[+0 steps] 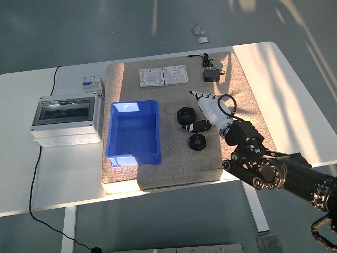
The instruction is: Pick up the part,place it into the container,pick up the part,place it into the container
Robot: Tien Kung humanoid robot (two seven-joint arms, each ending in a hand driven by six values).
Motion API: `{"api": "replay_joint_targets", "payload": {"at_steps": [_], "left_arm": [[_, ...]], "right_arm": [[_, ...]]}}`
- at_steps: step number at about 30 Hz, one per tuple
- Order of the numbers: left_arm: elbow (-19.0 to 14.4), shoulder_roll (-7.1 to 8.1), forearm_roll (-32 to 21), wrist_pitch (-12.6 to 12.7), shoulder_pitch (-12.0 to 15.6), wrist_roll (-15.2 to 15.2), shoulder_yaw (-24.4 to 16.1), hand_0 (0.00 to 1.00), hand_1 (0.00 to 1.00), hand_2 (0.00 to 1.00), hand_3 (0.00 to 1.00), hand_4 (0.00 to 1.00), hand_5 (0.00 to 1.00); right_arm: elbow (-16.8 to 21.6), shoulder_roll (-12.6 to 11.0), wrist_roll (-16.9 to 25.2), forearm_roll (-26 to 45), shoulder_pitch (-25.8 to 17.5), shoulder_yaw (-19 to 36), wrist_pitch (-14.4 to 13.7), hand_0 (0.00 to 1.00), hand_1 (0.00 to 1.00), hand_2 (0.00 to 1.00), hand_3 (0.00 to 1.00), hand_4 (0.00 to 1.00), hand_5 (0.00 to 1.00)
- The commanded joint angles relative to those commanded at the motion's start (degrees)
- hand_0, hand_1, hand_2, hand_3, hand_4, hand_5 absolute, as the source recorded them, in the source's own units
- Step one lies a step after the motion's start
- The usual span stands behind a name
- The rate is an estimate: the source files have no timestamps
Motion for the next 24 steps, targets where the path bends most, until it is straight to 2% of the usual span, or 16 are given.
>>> {"api": "replay_joint_targets", "payload": {"at_steps": [4,5,10,11,16,17,23,24], "left_arm": [[0.0,-0.04,0.0,0.0,0.0,0.0,0.1,0.658,0.633,0.568,0.538,0.559,0.459],[0.0,-0.04,0.0,0.0,0.0,-0.1,0.1,0.658,0.633,0.568,0.538,0.555,0.458],[0.0,-0.07,-0.2,0.0,0.0,-0.1,0.1,0.658,0.633,0.568,0.538,0.555,0.458],[0.0,-0.06,-0.2,0.0,0.0,-0.2,0.1,0.658,0.633,0.569,0.537,0.552,0.459],[0.0,-0.03,-0.1,0.1,0.0,-0.2,-0.1,0.658,0.633,0.569,0.537,0.552,0.459],[0.0,-0.03,0.0,0.1,0.0,-0.2,-0.2,0.658,0.633,0.568,0.537,0.550,0.461],[0.0,0.01,0.3,0.2,0.0,-0.2,-0.5,0.658,0.633,0.568,0.537,0.550,0.461],[0.0,0.01,0.4,0.2,0.0,-0.2,-0.5,0.658,0.633,0.565,0.537,0.547,0.462]], "right_arm": [[0.4,0.0,1.5,2.4,-0.4,-1.9,1.0,0.998,0.998,0.991,0.998,0.953,0.396],[0.6,0.0,1.7,2.8,-0.5,-2.2,1.3,0.998,0.962,0.929,0.998,0.943,0.403],[0.9,0.0,2.6,4.6,-1.2,-3.8,2.7,0.998,0.962,0.929,0.998,0.943,0.403],[0.9,0.0,2.7,4.8,-1.3,-4.0,2.8,0.970,0.884,0.843,0.942,0.790,0.400],[1.3,0.0,2.4,5.1,-1.7,-4.9,3.9,0.970,0.884,0.843,0.942,0.790,0.400],[1.3,0.0,2.2,5.0,-1.8,-5.0,4.2,0.942,0.826,0.802,0.892,0.685,0.369],[1.8,0.0,1.8,4.5,-2.2,-5.0,4.6,0.942,0.826,0.802,0.892,0.685,0.369],[1.9,0.0,1.8,4.4,-2.2,-4.9,4.6,0.951,0.825,0.804,0.830,0.643,0.354]]}}
